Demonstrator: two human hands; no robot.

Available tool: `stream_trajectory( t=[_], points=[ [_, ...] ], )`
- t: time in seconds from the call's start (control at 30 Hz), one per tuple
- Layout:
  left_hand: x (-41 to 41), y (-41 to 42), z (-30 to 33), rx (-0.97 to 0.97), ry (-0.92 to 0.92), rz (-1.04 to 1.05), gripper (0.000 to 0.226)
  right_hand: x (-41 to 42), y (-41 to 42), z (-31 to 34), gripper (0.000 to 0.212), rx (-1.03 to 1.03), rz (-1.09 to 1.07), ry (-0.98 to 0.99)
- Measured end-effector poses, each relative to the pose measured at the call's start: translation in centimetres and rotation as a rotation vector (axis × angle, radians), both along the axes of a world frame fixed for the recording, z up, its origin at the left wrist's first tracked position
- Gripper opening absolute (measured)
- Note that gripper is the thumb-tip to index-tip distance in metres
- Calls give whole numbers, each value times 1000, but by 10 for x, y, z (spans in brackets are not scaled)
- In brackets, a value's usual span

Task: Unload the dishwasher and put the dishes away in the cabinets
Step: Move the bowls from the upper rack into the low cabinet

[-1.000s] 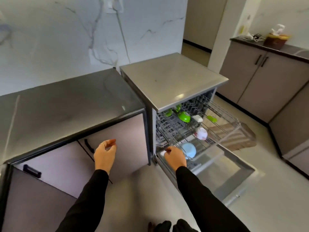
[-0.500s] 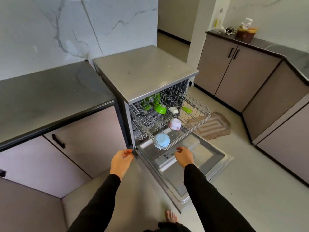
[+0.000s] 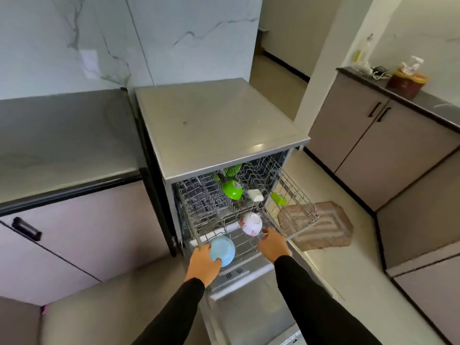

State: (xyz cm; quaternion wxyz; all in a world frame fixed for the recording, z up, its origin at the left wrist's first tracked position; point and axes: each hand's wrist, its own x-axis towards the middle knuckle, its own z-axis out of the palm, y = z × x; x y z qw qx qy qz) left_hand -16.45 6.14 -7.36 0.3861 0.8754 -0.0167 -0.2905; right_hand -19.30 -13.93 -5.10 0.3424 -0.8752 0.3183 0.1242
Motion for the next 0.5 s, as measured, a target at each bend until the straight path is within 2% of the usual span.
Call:
stream_trajectory(
  t=[0.23,0.33,0.43,0.5],
  points=[
    [74,-82,-54,258,-116,-198,61,86,-57,-58,56,-77,243,52],
    [89,-97,-94,427,-60,-337,84,104,-69,-92,75,-142,362,118],
    [93,-103,-137,569,54,-415,112,117,-81,-126,89,-154,394,164],
    [92,-105,-158,654,56,-449,118,124,-88,-144,96,-160,411,198]
  ],
)
